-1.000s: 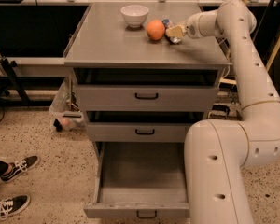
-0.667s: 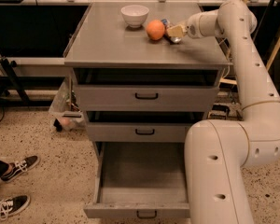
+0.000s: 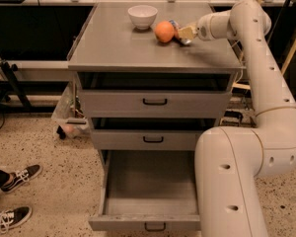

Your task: Place redbull can into bottom drawer

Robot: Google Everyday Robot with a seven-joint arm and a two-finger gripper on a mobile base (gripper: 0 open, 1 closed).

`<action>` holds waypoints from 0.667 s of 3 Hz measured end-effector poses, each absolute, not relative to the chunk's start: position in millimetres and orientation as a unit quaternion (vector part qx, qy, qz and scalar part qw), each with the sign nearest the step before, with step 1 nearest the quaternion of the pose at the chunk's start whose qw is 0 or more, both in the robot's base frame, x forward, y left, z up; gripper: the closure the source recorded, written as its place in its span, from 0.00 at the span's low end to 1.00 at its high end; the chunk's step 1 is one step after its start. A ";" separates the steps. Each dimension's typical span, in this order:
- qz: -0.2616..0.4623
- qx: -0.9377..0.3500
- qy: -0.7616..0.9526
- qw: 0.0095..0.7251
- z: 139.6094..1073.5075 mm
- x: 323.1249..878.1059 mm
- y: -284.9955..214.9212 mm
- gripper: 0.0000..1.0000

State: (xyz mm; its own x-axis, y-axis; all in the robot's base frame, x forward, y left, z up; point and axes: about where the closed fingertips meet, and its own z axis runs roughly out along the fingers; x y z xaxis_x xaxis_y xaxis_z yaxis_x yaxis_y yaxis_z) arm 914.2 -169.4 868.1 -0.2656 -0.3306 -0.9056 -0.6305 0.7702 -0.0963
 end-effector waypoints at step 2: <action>0.144 -0.307 0.782 0.522 868.0 914.2 -169.4 0.36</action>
Offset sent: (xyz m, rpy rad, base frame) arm 0.0000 0.0000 0.0000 0.0000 0.0000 0.0000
